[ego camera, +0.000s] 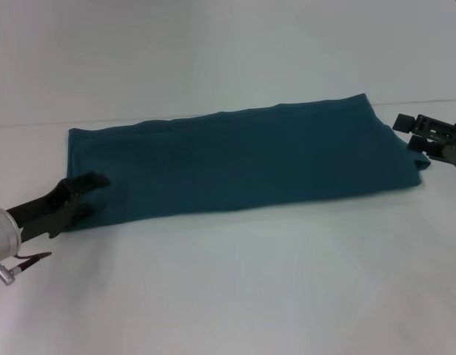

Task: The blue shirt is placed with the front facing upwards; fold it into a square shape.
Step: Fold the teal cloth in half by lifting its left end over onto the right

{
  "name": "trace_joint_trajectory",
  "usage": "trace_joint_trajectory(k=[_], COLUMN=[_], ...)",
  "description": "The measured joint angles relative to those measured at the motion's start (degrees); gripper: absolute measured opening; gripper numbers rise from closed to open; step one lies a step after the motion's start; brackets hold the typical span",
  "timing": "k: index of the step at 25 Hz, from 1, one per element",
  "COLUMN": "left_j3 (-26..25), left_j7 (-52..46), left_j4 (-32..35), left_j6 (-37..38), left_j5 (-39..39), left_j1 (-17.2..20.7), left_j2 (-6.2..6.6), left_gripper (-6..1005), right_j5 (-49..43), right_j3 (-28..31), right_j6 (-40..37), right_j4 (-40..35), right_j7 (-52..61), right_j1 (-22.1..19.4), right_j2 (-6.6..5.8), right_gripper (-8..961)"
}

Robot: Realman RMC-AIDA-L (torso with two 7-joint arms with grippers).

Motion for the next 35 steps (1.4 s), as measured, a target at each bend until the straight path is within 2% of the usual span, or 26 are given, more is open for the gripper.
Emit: trace_joint_trajectory(k=[11,18,25,29,32,35], left_j3=[0.0,-0.9,0.1,3.4,5.0,4.8], left_j7=[-1.8,-2.0,-1.2,-0.8,-1.0,-1.1], left_j4=[-0.1,5.2,3.0,1.5,1.1,4.5], left_j6=[-0.2,3.9,-4.4,-9.2,-9.2,-5.2], left_j5=[4.5,2.9,3.1,3.3,3.3,2.9], left_j1=[-0.2,1.0,-2.0,-3.2,-3.5,-2.8], left_j2=[0.32,-0.89,-1.15,-1.55,-1.41,-1.15], left_gripper=[730,730,731,735,736,735], right_j5=[0.0,0.0,0.0,-0.1,-0.3,-0.3], right_j3=[0.1,0.1,0.0,-0.3,-0.3,0.0], right_j6=[0.0,-0.4,-0.4,-0.3,-0.3,-0.4], right_j4=[0.2,0.2,0.6,0.8,0.9,0.9], right_j7=[0.3,0.4,0.3,0.3,0.4,0.4], right_j1=[-0.3,-0.8,-1.0,-1.0,-1.0,-1.0], right_j2=[0.06,0.10,0.26,0.27,0.27,0.27], right_gripper=[928,928,928,928,928,928])
